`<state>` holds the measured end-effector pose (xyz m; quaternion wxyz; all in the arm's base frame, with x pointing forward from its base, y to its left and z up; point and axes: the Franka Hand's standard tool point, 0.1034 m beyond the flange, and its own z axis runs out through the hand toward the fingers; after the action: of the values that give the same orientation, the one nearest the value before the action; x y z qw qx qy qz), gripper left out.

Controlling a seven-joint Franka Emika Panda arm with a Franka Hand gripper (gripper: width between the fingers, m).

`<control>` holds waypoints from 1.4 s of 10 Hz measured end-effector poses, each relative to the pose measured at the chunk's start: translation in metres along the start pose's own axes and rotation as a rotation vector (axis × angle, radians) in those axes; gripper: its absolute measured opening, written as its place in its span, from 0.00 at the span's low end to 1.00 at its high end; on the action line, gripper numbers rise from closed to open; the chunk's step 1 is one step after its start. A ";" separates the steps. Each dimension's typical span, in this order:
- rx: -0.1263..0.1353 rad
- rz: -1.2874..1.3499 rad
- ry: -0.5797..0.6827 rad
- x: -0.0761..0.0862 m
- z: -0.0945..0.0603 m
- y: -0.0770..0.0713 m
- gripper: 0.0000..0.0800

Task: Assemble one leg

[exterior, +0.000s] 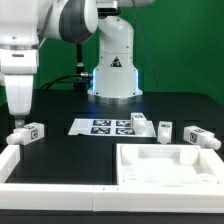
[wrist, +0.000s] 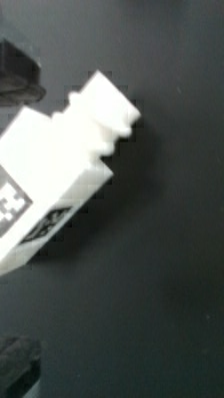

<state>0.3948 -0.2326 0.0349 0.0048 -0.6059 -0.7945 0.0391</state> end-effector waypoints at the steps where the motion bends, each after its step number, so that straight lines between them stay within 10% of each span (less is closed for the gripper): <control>1: 0.004 -0.001 0.002 0.002 0.005 0.000 0.81; 5: -0.024 0.062 -0.001 0.019 -0.001 0.023 0.81; 14: 0.005 0.085 0.019 0.022 0.017 0.014 0.81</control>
Offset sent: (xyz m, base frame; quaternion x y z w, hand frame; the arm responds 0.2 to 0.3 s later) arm 0.0162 0.0407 0.0083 -0.0172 0.0021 0.0234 0.9996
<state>0.4013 -0.2087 0.0161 0.0125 -0.6394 -0.7680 0.0355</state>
